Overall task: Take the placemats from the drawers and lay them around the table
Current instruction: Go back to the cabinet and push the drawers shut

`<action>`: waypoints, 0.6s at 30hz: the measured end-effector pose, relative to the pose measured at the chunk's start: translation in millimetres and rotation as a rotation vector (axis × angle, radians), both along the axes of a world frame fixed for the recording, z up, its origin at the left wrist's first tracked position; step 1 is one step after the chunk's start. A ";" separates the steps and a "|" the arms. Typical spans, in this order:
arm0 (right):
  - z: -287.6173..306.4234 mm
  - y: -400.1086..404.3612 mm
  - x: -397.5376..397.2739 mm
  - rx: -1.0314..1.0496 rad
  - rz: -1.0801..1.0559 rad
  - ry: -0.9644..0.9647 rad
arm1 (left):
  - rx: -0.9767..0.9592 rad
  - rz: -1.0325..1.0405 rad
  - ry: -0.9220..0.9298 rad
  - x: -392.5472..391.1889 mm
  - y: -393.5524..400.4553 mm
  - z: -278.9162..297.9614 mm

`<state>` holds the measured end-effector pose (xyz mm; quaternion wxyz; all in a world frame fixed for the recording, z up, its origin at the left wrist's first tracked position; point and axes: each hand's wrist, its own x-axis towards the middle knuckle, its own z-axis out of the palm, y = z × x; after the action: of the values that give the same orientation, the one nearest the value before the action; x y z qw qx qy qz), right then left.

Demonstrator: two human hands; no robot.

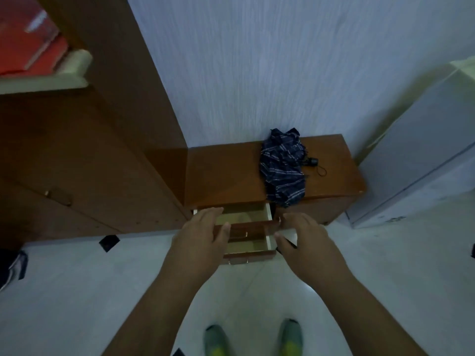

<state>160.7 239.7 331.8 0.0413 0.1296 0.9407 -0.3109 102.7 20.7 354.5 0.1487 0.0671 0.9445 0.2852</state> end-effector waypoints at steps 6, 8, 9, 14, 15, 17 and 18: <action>-145.1 -2.5 -61.0 -0.777 -0.385 -0.426 | 0.438 0.449 -0.322 -38.3 2.3 -153.5; -196.2 -7.0 -71.8 -1.200 -0.638 -0.527 | 0.751 0.765 -0.533 -42.4 -1.3 -209.1; -221.9 -7.9 -76.0 -1.352 -0.749 -0.538 | 0.945 0.920 -0.611 -45.5 -5.2 -236.9; -327.9 -6.4 -101.9 -1.682 -1.161 -0.367 | 1.520 1.288 -0.755 -65.1 -27.7 -339.5; -340.7 -6.0 -107.5 -1.732 -1.210 -0.317 | 1.559 1.310 -0.759 -68.7 -30.1 -353.0; -357.8 -6.8 -117.8 -1.820 -1.247 -0.226 | 1.608 1.345 -0.745 -76.8 -31.5 -372.5; -364.5 -6.6 -122.1 -1.853 -1.252 -0.177 | 1.633 1.355 -0.734 -80.9 -30.9 -378.4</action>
<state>38.5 233.0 -32.7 0.0250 0.5207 0.1090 -0.8464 21.8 -10.2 -23.9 0.1435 -0.4711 0.2150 0.8433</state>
